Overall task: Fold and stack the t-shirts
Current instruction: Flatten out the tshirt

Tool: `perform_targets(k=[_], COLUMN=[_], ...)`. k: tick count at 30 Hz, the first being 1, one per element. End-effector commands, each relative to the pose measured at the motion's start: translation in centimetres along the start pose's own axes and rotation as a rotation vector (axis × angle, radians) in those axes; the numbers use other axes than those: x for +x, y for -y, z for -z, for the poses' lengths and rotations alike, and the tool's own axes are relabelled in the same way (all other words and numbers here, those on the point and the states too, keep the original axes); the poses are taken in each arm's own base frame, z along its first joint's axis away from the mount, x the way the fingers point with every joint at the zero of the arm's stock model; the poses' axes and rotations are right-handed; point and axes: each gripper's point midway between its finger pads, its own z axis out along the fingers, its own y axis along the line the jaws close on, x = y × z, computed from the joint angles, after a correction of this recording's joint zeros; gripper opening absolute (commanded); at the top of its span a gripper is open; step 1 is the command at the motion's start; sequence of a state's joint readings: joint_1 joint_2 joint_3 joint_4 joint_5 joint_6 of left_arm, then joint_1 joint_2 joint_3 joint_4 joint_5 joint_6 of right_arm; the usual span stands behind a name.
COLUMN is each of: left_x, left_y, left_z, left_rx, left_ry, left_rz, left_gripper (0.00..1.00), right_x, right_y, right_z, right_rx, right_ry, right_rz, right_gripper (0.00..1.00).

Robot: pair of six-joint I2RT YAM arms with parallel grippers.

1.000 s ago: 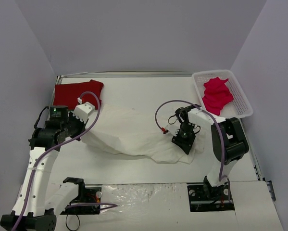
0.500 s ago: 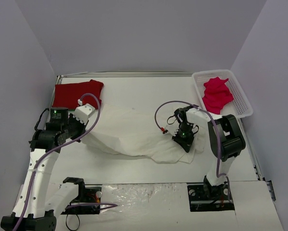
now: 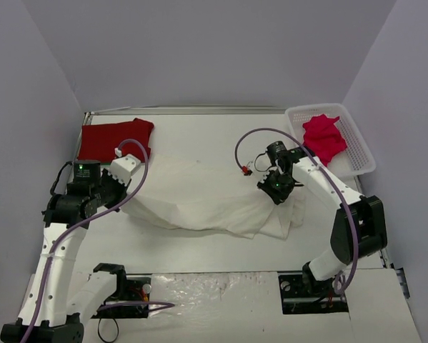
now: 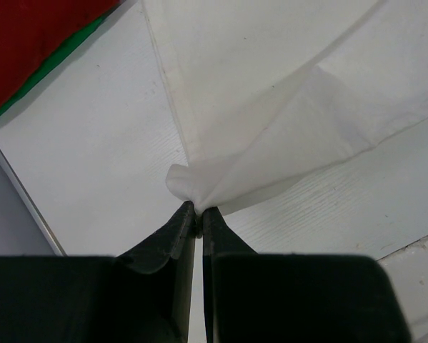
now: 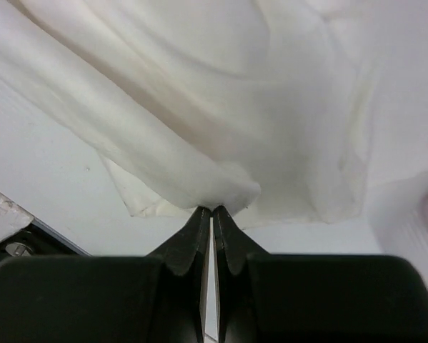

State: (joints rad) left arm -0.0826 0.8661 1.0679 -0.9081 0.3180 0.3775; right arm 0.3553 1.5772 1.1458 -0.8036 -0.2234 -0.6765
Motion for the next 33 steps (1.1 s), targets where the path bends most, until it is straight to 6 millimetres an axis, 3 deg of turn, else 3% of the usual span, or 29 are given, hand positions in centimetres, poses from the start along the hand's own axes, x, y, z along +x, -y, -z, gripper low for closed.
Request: perform_targets(k=[1, 4, 8, 20, 23, 33], left_x=[-1.4, -1.5, -1.6, -1.4, -1.4, -1.4], left_y=[-0.3, -0.2, -0.2, 0.1, 0.1, 0.0], left_z=[1.0, 1.0, 1.0, 1.0, 1.2, 1.0], left_rx=[-0.016, -0.010, -0.014, -0.006, -0.009, -0.007], left_ry=[0.057, 0.060, 0.067, 0.069, 0.074, 0.072], left_rz=[0.007, 0.009, 0.005, 0.005, 0.004, 0.007], left_gripper=[0.02, 0.02, 0.03, 0.02, 0.02, 0.02], right_x=[-0.5, -0.8, -0.4, 0.1, 0.3, -0.3], right_y=[0.2, 0.3, -0.1, -1.5, -1.5, -0.6], right_z=[3.2, 3.9, 3.4, -2.0, -3.2, -3.2], right_rx=[0.060, 0.075, 0.053, -0.114, -0.136, -0.091], right_ry=[0.047, 0.064, 0.058, -0.040, -0.067, -0.049], right_rz=[-0.026, -0.034, -0.037, -0.047, -0.050, -0.065], right_gripper=[0.00, 0.00, 0.00, 0.00, 0.17, 0.30])
